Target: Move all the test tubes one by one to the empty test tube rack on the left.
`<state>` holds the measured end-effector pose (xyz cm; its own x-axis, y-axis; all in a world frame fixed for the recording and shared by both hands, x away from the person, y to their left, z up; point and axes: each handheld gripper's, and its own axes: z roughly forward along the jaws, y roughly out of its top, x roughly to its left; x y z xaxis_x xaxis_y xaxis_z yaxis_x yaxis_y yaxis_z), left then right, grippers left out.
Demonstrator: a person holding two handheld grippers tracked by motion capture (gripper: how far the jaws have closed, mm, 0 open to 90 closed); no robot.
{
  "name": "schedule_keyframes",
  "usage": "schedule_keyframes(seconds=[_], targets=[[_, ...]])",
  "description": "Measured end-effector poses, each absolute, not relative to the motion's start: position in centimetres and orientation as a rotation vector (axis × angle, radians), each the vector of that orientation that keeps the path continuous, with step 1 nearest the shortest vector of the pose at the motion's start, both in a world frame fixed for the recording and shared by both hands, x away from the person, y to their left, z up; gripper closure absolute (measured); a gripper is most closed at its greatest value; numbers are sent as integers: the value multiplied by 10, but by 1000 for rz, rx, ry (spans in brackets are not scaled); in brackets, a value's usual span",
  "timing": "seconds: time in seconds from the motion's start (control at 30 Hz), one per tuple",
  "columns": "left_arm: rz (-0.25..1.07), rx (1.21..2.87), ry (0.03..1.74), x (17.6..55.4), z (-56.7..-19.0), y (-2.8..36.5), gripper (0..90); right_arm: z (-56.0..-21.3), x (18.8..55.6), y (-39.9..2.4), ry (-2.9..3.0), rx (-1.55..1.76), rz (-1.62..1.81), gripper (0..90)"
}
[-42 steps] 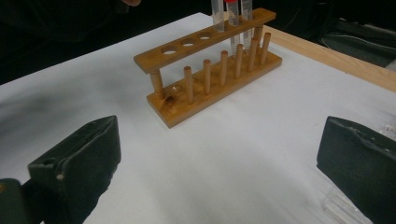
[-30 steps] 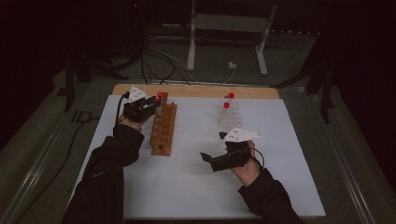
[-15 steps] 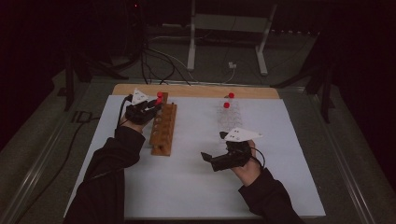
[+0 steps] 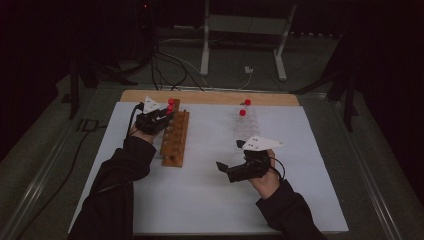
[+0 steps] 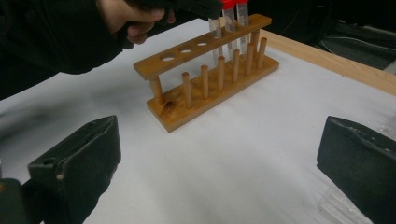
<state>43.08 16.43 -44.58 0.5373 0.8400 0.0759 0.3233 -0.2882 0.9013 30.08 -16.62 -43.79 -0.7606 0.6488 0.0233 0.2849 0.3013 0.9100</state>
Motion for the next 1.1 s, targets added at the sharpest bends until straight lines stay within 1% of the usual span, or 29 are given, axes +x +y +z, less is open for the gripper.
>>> schedule_keyframes(seconds=[0.1, 0.23, 0.3, 0.37, 0.43, 0.47, 0.57, 0.67, 0.87, 1.1], targets=[[695, 1855, 963, 429, -444, 164, 682, -436, 301, -168, 2219, 842, 1454, 0], [694, 1861, 968, 425, -439, 166, 505, -434, 301, -170, 2205, 842, 1457, 0], [669, 1849, 963, 422, -436, 169, 422, -432, 302, -172, 2195, 847, 1463, 0], [641, 1845, 961, 419, -432, 171, 281, -430, 302, -174, 2185, 851, 1463, 0], [634, 1838, 952, 415, -430, 173, 163, -428, 303, -176, 2170, 852, 1470, 0], [610, 1830, 940, 412, -428, 174, 146, -427, 303, -177, 2168, 851, 1469, 0], [574, 1828, 906, 404, -423, 176, 38, -424, 305, -179, 2150, 856, 1469, 0], [546, 1822, 855, 392, -419, 178, 12, -420, 307, -182, 2131, 859, 1468, 0], [512, 1817, 782, 367, -416, 183, 12, -415, 316, -190, 2099, 886, 1455, 0], [493, 1826, 741, 341, -424, 188, 12, -412, 332, -200, 2076, 925, 1425, 0]])
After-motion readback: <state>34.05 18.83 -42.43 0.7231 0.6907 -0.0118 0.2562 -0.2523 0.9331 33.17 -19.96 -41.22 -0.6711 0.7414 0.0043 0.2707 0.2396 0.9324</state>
